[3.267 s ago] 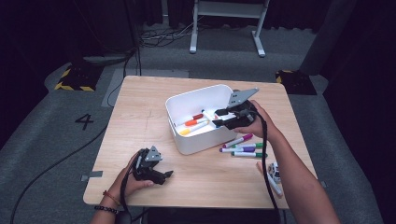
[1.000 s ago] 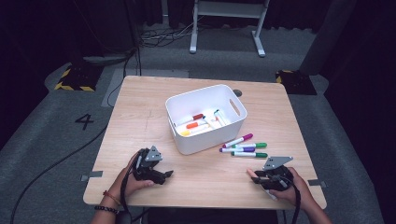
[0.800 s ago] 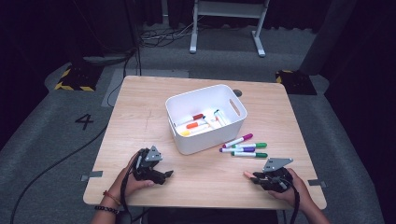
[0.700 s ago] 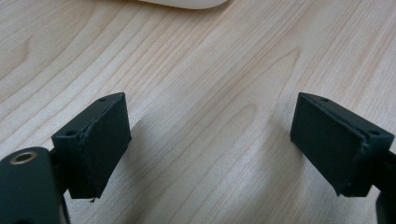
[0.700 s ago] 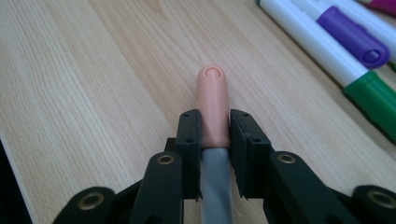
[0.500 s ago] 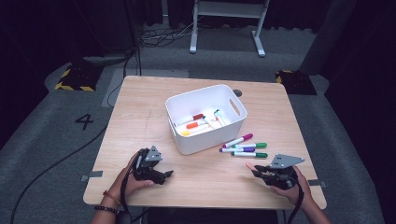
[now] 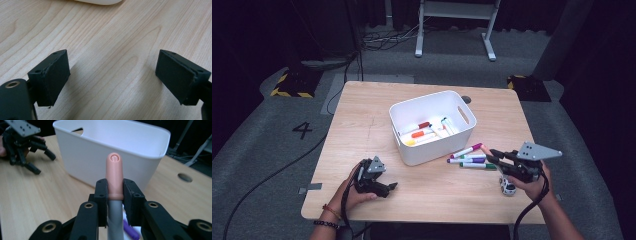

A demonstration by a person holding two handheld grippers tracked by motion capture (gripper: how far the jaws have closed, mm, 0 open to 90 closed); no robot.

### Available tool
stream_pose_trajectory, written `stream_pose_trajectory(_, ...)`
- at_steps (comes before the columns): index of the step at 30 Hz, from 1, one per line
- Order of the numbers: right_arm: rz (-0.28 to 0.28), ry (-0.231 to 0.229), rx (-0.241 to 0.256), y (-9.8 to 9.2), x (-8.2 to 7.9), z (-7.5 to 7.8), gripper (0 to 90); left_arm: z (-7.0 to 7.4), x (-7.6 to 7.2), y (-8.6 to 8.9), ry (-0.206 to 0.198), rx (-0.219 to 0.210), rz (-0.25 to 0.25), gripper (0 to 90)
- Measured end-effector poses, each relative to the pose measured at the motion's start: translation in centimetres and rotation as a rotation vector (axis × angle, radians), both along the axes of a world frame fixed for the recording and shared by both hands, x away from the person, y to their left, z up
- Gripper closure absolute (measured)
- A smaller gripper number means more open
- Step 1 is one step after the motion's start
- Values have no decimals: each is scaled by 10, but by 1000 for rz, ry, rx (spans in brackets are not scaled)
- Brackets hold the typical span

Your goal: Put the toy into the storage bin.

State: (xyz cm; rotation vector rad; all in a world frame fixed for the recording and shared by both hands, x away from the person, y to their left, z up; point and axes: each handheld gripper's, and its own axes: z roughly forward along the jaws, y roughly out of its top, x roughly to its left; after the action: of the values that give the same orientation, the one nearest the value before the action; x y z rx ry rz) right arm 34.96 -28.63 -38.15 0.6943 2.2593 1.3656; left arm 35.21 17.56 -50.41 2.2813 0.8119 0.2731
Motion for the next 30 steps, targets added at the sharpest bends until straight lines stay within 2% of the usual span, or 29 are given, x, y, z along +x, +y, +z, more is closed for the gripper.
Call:
stream_pose_trajectory(2,4,-37,2,2,8,15,747,0,0,0,0,0,0,124)
stream_pose_trajectory(3,1,-35,9,4,10,20,747,0,0,0,0,-1,0,123)
stream_pose_trajectory(6,2,-70,32,10,20,39,747,0,0,0,1,-2,2,124)
stream_pose_trajectory(11,6,-95,25,24,36,57,747,0,0,0,1,-3,2,124)
stream_pose_trajectory(20,21,-120,-1,51,64,75,747,0,0,0,-2,-2,2,124)
stream_pose_trajectory(24,12,-116,-14,62,79,79,747,0,0,0,0,-2,2,124)
stream_pose_trajectory(26,14,-103,3,66,86,81,747,0,0,0,0,-3,2,124)
stream_pose_trajectory(30,12,-106,-7,76,98,83,747,0,0,0,0,-3,2,124)
